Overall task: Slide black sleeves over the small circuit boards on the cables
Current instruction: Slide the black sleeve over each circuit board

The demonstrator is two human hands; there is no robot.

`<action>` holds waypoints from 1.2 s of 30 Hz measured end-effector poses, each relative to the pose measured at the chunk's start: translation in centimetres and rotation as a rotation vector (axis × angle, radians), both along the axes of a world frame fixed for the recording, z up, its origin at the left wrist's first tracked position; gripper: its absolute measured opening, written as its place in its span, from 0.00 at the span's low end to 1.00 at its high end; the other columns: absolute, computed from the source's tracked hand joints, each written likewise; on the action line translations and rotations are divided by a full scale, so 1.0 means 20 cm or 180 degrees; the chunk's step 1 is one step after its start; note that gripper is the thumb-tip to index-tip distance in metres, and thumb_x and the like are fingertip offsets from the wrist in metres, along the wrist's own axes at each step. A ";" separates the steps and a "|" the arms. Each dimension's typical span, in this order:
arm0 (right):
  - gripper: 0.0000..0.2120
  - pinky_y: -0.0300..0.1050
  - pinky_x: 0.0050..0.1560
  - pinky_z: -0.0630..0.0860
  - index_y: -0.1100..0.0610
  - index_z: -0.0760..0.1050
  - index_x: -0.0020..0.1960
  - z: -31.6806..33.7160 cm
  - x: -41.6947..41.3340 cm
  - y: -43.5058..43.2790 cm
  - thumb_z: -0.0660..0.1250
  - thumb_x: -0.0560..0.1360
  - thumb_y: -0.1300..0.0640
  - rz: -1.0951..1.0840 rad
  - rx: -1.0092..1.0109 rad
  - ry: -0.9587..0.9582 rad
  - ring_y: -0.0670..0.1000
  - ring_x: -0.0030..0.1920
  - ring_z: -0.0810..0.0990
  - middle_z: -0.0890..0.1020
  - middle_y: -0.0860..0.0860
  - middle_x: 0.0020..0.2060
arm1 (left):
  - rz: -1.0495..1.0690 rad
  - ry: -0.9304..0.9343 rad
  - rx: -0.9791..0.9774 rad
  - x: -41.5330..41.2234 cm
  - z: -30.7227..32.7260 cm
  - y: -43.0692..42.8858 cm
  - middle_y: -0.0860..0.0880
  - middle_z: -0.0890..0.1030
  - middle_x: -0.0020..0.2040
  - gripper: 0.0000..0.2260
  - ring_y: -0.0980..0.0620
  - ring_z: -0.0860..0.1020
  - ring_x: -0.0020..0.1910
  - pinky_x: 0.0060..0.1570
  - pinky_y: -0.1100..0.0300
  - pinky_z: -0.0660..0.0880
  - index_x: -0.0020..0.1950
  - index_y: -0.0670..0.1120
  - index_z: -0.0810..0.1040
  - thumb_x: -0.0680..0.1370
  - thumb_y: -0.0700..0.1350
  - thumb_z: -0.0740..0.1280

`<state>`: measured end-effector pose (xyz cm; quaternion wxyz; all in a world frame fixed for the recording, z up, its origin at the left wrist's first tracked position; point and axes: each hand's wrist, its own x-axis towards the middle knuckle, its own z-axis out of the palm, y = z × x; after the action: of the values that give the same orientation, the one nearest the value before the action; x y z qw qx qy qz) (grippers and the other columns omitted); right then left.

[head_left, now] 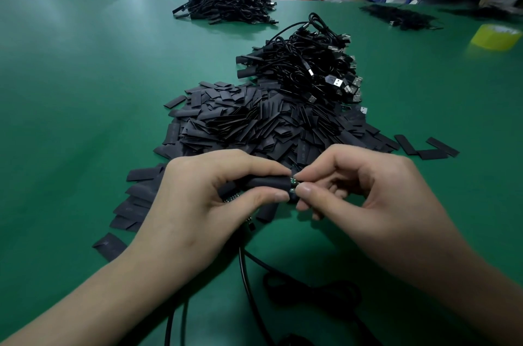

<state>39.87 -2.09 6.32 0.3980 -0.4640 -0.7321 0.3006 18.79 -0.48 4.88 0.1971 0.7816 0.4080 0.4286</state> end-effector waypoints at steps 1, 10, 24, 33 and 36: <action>0.05 0.33 0.35 0.77 0.52 0.83 0.45 0.00 0.00 0.00 0.74 0.75 0.61 -0.0001 -0.0002 0.0001 0.47 0.34 0.85 0.86 0.45 0.34 | -0.0005 -0.0022 -0.0021 0.00 0.00 0.00 0.61 0.85 0.45 0.10 0.62 0.83 0.47 0.49 0.66 0.77 0.52 0.53 0.87 0.72 0.50 0.75; 0.04 0.44 0.40 0.83 0.52 0.83 0.46 -0.01 0.00 0.00 0.74 0.76 0.61 0.0058 -0.0402 0.0449 0.49 0.36 0.86 0.87 0.49 0.36 | -0.0015 0.0020 0.0037 0.01 0.00 0.00 0.62 0.85 0.46 0.09 0.64 0.83 0.48 0.50 0.69 0.76 0.52 0.52 0.87 0.72 0.48 0.77; 0.05 0.38 0.40 0.81 0.52 0.83 0.44 -0.02 -0.01 0.01 0.73 0.77 0.61 -0.0087 -0.0212 0.0612 0.48 0.37 0.86 0.87 0.48 0.36 | 0.0528 -0.0055 0.0408 0.02 0.01 -0.01 0.53 0.79 0.51 0.14 0.55 0.79 0.50 0.51 0.69 0.72 0.57 0.54 0.85 0.73 0.51 0.77; 0.05 0.42 0.42 0.81 0.52 0.83 0.45 -0.04 -0.06 -0.04 0.74 0.76 0.61 -0.0404 0.0641 0.0245 0.44 0.40 0.86 0.86 0.41 0.37 | 0.0639 -0.0067 0.0507 0.04 0.01 -0.03 0.57 0.83 0.57 0.24 0.63 0.80 0.57 0.62 0.69 0.72 0.69 0.47 0.78 0.74 0.50 0.75; 0.04 0.39 0.43 0.79 0.51 0.83 0.46 -0.03 -0.06 -0.04 0.74 0.75 0.60 -0.0444 0.0926 -0.0143 0.41 0.42 0.85 0.85 0.39 0.37 | 0.0385 -0.0076 0.0373 0.04 0.00 -0.03 0.58 0.80 0.64 0.28 0.64 0.78 0.63 0.65 0.66 0.72 0.73 0.49 0.74 0.74 0.52 0.75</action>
<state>38.60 -2.87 5.63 0.4644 -0.4578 -0.7426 0.1527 19.54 -1.04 4.91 0.1297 0.7606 0.4263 0.4722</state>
